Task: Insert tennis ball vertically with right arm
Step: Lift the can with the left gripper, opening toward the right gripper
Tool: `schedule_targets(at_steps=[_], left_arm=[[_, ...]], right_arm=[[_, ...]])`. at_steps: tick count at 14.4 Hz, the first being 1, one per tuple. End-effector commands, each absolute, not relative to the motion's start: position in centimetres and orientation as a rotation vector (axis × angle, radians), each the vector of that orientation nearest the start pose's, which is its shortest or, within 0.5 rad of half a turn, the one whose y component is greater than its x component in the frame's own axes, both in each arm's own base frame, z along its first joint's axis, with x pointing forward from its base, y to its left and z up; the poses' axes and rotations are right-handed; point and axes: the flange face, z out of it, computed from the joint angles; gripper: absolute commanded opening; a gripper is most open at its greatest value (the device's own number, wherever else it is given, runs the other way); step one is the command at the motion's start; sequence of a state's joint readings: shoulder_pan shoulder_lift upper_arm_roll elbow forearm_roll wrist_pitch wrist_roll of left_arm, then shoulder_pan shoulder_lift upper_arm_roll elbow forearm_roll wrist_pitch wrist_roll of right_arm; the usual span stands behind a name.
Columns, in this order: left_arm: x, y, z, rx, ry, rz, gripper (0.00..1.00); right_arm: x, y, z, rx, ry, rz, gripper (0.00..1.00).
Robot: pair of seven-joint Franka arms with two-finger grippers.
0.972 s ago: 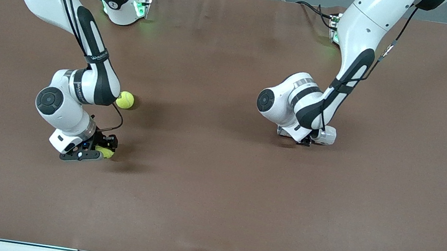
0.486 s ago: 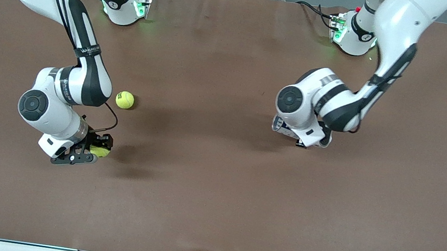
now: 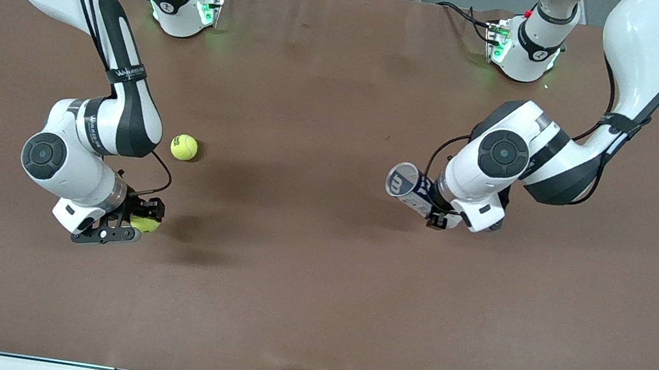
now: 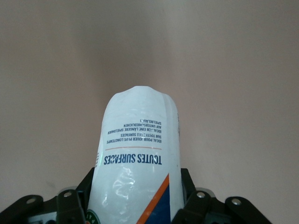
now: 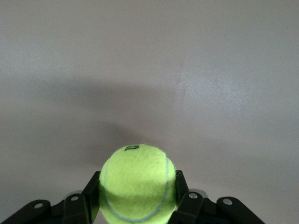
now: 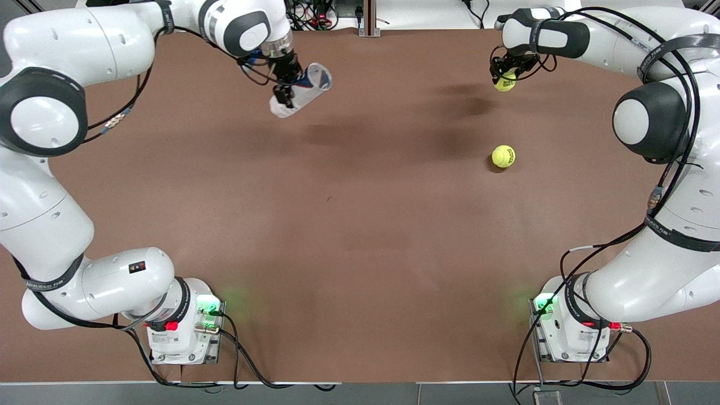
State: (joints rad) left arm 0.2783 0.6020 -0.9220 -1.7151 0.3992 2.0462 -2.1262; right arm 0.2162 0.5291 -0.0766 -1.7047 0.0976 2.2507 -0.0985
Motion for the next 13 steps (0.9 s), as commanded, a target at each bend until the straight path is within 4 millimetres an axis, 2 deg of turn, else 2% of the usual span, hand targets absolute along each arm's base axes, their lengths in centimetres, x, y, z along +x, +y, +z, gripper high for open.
schedule_targets(at_steps=[1, 3, 5, 7, 10, 11, 13], left_arm=[[58.4, -34.4, 34.2, -2.508, -2.078, 0.321, 0.72], [58.5, -36.2, 32.7, -2.559, -2.111, 0.391, 0.72], [59.3, -37.5, 31.5, -2.576, -2.147, 0.467, 0.72], [60.4, -39.7, 29.9, -2.577, -2.161, 0.551, 0.72], [60.3, -42.6, 27.5, -2.552, -2.16, 0.549, 0.72], [60.4, -43.4, 28.0, -2.555, -2.179, 0.577, 0.72], [60.1, -44.3, 27.3, -2.568, -2.19, 0.621, 0.72]], right_arm=[[66.7, 10.1, 29.5, -3.086, -0.285, -0.028, 0.28], [66.6, 10.2, 29.6, -3.085, -0.284, -0.004, 0.28], [66.3, 10.7, 31.1, -3.08, -0.253, 0.031, 0.28], [65.5, 12.0, 32.7, -3.077, -0.177, 0.072, 0.28], [63.3, 18.0, 35.5, -3.079, -0.064, 0.099, 0.28], [62.5, 20.1, 35.9, -3.079, -0.028, 0.106, 0.28], [60.4, 25.1, 37.0, -3.061, 0.06, 0.117, 0.28]])
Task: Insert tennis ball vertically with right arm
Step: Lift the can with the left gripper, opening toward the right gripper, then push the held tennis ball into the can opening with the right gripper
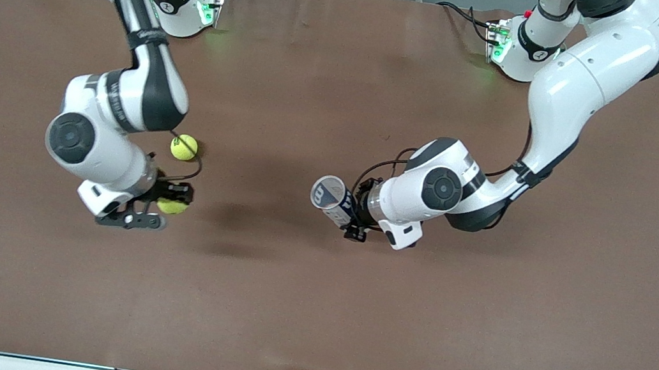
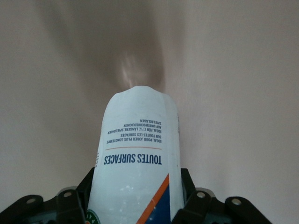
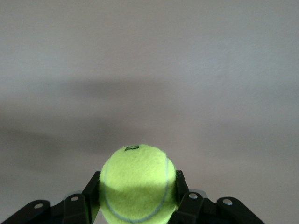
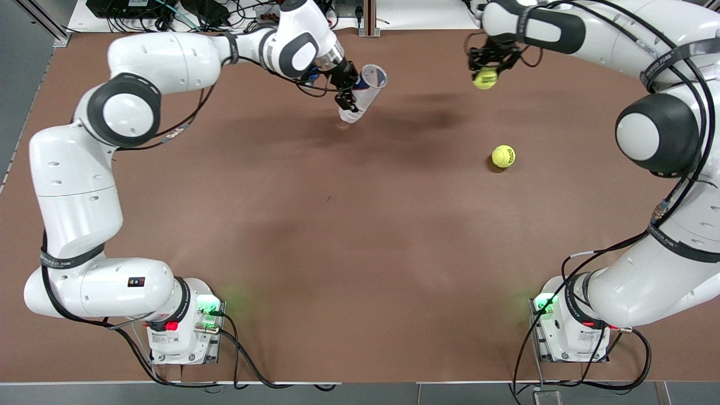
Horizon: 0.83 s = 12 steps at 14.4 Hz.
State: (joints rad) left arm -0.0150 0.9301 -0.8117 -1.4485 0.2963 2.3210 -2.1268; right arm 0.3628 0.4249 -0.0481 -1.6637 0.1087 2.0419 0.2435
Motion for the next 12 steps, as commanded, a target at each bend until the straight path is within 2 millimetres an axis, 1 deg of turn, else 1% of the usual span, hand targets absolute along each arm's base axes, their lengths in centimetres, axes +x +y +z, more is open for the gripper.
schedule_targets(at_steps=[1, 3, 4, 6, 7, 8, 10, 12], left_arm=[[59.8, -44.9, 27.2, -2.576, -2.195, 0.637, 0.72], [59.8, -45.4, 26.9, -2.579, -2.213, 0.682, 0.72], [59.6, -45.8, 27.0, -2.584, -2.208, 0.69, 0.72], [59.5, -45.9, 26.6, -2.583, -2.202, 0.7, 0.72], [59.5, -45.9, 26.5, -2.583, -2.199, 0.702, 0.72], [59.5, -45.9, 26.2, -2.596, -2.182, 0.703, 0.72], [59.4, -45.9, 25.7, -2.597, -2.173, 0.71, 0.72], [59.3, -46.0, 25.3, -2.595, -2.168, 0.715, 0.72]], right_arm=[[59.5, 27.4, 37.3, -3.041, 0.106, 0.128, 0.28], [58.2, 30.6, 38.0, -2.969, 0.206, 0.157, 0.28], [57.8, 31.5, 38.5, -2.933, 0.224, 0.172, 0.28], [57.0, 32.3, 40.2, -2.884, 0.237, 0.183, 0.28], [56.8, 32.4, 41.3, -2.875, 0.259, 0.171, 0.28], [56.6, 32.4, 41.8, -2.874, 0.28, 0.189, 0.28], [56.5, 33.3, 43.6, -2.865, 0.297, 0.195, 0.28], [56.7, 34.6, 45.4, -2.843, 0.349, 0.162, 0.27]])
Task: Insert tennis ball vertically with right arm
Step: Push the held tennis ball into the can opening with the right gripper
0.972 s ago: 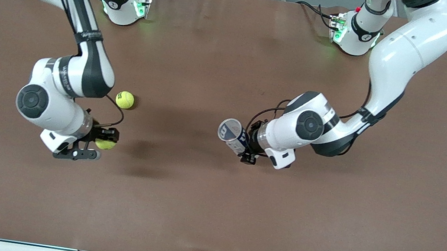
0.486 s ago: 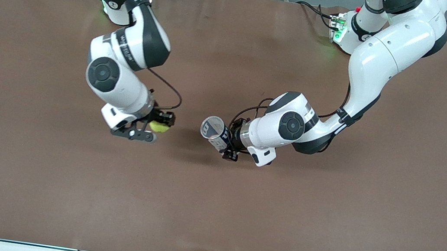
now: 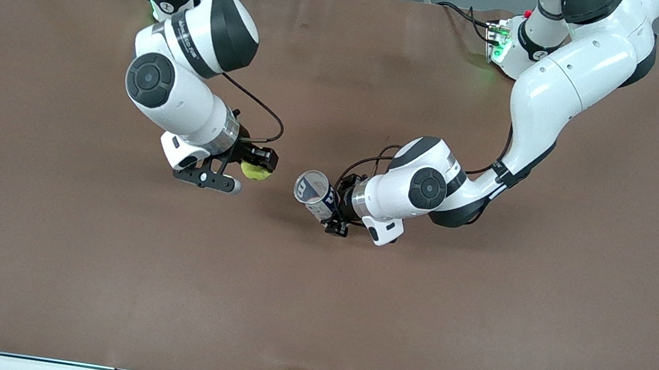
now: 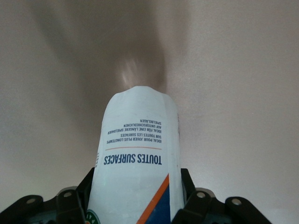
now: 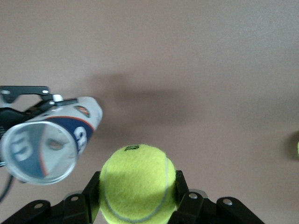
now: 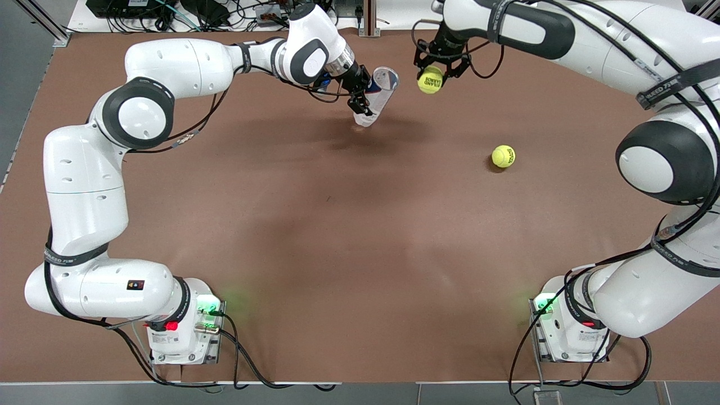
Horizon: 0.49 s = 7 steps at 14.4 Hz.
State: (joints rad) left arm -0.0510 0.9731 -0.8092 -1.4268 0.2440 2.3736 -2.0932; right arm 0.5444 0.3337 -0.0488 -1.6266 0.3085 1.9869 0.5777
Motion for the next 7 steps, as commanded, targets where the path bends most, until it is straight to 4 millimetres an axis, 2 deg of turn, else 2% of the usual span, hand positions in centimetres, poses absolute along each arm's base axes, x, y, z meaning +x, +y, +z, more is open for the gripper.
schedule_targets(at_steps=[1, 2, 3, 7], left_arm=[[59.1, -46.2, 25.3, -2.598, -2.163, 0.715, 0.72], [59.0, -46.3, 25.4, -2.601, -2.16, 0.716, 0.72], [59.0, -46.4, 25.4, -2.601, -2.16, 0.716, 0.72], [59.0, -46.4, 25.4, -2.603, -2.16, 0.716, 0.72]], right_arm=[[56.6, 35.4, 46.3, -2.831, 0.357, 0.144, 0.27], [56.8, 35.7, 47.1, -2.817, 0.375, 0.123, 0.27], [57.2, 36.1, 47.1, -2.809, 0.394, 0.117, 0.27], [57.7, 37.9, 45.4, -2.774, 0.416, 0.094, 0.27]])
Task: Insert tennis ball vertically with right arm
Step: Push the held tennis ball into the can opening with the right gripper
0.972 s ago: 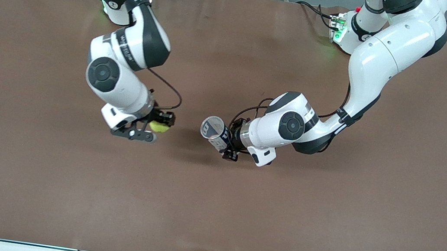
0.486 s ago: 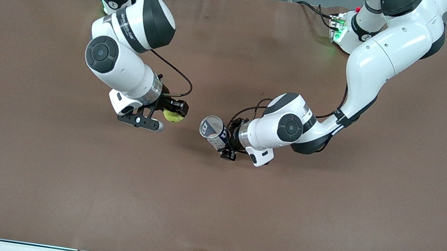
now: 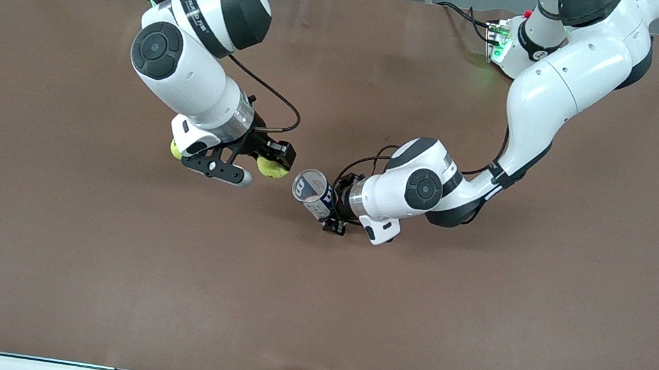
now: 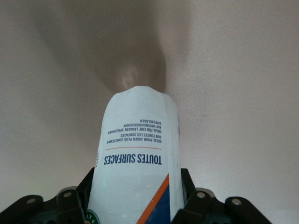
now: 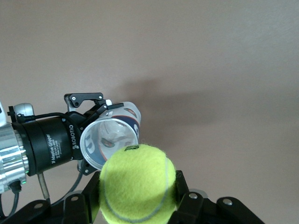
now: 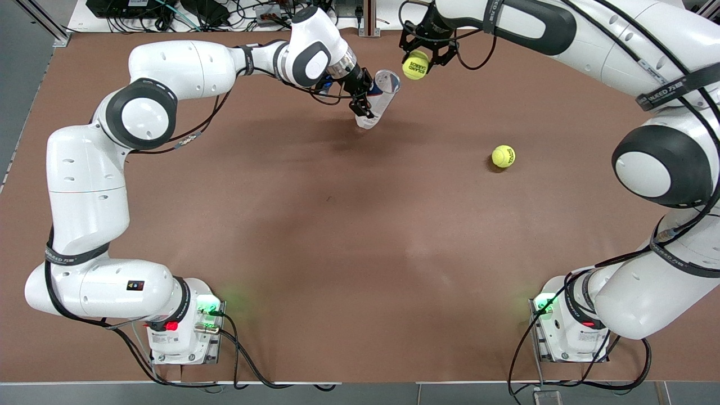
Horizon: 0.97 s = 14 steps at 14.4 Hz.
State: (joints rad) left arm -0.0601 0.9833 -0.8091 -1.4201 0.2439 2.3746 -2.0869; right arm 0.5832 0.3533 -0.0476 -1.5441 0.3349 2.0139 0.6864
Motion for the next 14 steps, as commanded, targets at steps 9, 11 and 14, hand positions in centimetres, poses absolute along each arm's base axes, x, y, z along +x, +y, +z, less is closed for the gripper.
schedule_targets(at_steps=[9, 11, 14], left_arm=[[59.2, -46.3, 25.5, -2.602, -2.171, 0.713, 0.72], [59.2, -46.2, 25.5, -2.601, -2.173, 0.713, 0.72], [59.2, -46.2, 25.5, -2.601, -2.173, 0.713, 0.72]], right_arm=[[58.8, 41.5, 41.1, -2.764, 0.471, 0.062, 0.27], [58.7, 41.9, 40.7, -2.767, 0.466, 0.064, 0.27], [58.8, 42.0, 40.7, -2.761, 0.466, 0.05, 0.3]])
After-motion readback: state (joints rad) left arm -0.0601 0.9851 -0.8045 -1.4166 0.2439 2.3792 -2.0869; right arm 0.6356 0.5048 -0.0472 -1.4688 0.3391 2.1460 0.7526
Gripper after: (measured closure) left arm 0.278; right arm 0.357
